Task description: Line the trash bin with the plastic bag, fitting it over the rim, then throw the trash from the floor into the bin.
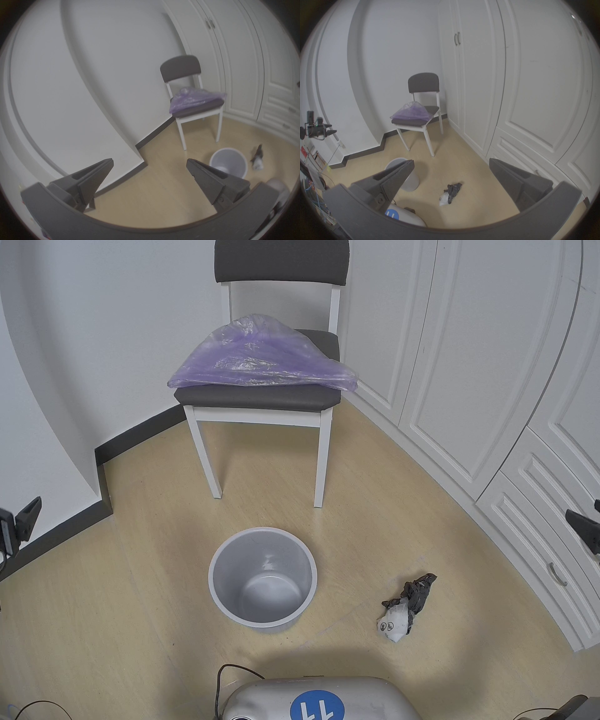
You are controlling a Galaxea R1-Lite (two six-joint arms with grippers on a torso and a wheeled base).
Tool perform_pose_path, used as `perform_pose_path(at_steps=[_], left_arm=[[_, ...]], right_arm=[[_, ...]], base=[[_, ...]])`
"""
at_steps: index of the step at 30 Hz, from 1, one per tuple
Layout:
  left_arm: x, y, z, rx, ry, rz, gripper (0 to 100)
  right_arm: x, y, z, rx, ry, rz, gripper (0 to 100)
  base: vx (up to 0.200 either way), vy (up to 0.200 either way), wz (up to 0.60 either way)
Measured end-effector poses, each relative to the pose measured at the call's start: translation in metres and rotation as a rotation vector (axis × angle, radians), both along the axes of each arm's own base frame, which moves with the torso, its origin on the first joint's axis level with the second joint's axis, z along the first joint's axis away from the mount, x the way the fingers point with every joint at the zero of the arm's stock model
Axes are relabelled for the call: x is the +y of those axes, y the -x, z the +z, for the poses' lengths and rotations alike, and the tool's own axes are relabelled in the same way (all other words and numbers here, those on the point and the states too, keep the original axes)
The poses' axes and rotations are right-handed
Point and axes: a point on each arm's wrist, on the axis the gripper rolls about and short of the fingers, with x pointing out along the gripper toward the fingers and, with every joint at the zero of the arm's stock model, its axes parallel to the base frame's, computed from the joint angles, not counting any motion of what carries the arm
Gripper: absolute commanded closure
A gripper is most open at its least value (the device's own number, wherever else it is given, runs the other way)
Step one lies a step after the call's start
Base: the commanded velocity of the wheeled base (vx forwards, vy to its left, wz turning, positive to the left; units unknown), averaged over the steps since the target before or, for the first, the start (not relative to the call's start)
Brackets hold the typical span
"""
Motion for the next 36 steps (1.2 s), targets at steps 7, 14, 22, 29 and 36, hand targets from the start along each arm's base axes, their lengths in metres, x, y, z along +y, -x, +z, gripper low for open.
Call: perform_pose_path(at_steps=[7,14,22,29,36], left_arm=[[0.024,-0.07,-0.003,0.087,-0.151,0.033,0],[0.042,-0.125,0.0,0.092,-0.174,0.043,0],[0.053,-0.168,-0.002,0.053,-0.184,0.05,0],[0.063,-0.21,-0.004,-0.016,-0.191,0.055,0],[0.07,-0.259,-0.012,-0.131,-0.123,0.06,0]], right_arm=[[0.003,-0.025,-0.01,0.049,-0.006,0.025,0],[0.006,-0.043,-0.018,0.094,-0.039,0.041,0],[0.008,-0.051,-0.022,0.12,-0.049,0.047,0],[0.008,-0.053,-0.022,0.125,-0.062,0.046,0],[0.008,-0.056,-0.022,0.131,-0.081,0.042,0]], base=[[0.0,0.0,0.0],[0.0,0.0,0.0],[0.0,0.0,0.0],[0.0,0.0,0.0],[0.0,0.0,0.0]])
